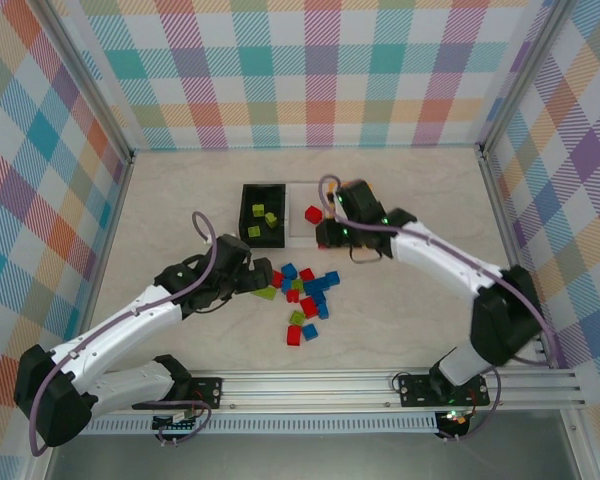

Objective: Sort the legos into containers by color

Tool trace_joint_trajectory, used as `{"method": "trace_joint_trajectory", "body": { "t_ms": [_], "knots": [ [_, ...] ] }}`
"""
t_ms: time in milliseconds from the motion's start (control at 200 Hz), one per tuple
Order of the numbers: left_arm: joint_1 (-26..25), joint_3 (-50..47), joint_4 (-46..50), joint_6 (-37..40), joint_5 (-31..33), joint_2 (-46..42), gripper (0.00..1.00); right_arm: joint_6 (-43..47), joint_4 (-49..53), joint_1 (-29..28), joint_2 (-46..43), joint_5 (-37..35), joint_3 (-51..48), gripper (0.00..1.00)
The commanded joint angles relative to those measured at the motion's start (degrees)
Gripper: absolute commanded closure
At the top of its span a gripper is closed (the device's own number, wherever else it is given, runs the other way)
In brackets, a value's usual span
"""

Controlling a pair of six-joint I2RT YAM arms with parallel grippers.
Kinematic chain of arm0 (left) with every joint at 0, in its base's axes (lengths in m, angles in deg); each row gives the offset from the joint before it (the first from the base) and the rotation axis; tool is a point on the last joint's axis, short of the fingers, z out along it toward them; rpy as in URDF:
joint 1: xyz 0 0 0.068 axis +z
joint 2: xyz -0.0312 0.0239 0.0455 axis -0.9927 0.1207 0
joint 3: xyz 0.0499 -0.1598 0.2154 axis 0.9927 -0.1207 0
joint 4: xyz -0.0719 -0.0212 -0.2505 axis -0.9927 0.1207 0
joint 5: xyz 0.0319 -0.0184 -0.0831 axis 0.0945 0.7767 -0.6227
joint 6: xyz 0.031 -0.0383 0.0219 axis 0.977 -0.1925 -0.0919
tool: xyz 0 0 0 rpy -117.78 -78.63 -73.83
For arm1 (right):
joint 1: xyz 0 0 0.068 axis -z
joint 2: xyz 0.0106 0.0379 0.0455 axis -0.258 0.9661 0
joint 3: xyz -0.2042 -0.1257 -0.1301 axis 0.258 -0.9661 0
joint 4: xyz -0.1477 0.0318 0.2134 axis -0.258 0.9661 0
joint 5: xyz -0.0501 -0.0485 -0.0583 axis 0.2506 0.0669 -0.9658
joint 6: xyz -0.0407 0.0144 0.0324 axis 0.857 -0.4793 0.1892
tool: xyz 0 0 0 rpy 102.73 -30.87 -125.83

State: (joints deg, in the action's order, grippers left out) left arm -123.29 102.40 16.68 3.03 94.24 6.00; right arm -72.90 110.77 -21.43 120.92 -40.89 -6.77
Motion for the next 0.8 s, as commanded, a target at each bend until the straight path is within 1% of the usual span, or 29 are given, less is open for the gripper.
{"method": "trace_joint_trajectory", "body": {
  "t_ms": [0, 105, 180, 225, 295, 325, 360, 385, 415, 495, 640, 700, 795],
  "knots": [
    [-1.0, -1.1, -0.1, -0.7, -1.6, -1.0, 0.00, 3.2, 0.0, 1.6, 10.5, 0.5, 9.3, 0.83],
    [-2.0, -1.9, 0.2, -0.9, -2.2, -1.0, 0.00, 3.4, 2.7, 2.8, 20.2, -0.9, 19.9, 0.83],
    [-2.6, -2.8, -0.2, -0.8, -3.1, -1.2, 0.00, 3.9, 4.6, 3.0, 25.6, -2.1, 25.6, 0.82],
    [-3.0, -3.2, -0.5, -0.7, -3.9, -1.2, 0.00, 4.4, 5.7, 3.0, 28.0, -2.6, 28.6, 0.80],
    [-3.7, -3.6, -0.6, -0.3, -4.9, -0.9, 0.00, 4.4, 7.7, 3.2, 31.6, -3.4, 32.5, 0.72],
    [-4.2, -3.6, -0.4, 0.0, -5.1, -0.7, 0.00, 4.4, 8.2, 3.2, 32.3, -3.3, 33.6, 0.67],
    [-4.8, -3.6, -0.3, 0.3, -5.3, -0.3, 0.00, 4.5, 8.2, 3.3, 32.6, -3.3, 34.3, 0.58],
    [-5.1, -3.5, -0.2, 0.4, -5.5, -0.1, 0.00, 4.5, 7.9, 3.3, 32.4, -3.1, 34.4, 0.51],
    [-5.6, -3.5, -0.1, 0.6, -5.7, 0.1, 0.00, 4.7, 7.3, 3.3, 31.7, -2.8, 34.3, 0.45],
    [-7.1, -3.4, -0.3, 0.8, -6.3, 0.9, 0.00, 4.7, 5.8, 3.3, 28.7, -2.2, 32.8, 0.38],
    [-11.4, -2.8, -0.1, 0.7, -6.2, 3.5, 0.00, 4.3, 1.7, 3.3, 19.7, -1.0, 24.4, 0.35],
    [-13.5, -2.8, -0.2, 0.6, -6.1, 5.1, 0.01, 3.9, -0.6, 3.2, 15.3, 0.4, 18.7, 0.34],
    [-17.2, -2.5, -0.2, 0.1, -6.0, 8.4, 0.05, 3.0, -4.1, 3.0, 8.3, 1.5, 8.7, 0.34]
  ]
}}
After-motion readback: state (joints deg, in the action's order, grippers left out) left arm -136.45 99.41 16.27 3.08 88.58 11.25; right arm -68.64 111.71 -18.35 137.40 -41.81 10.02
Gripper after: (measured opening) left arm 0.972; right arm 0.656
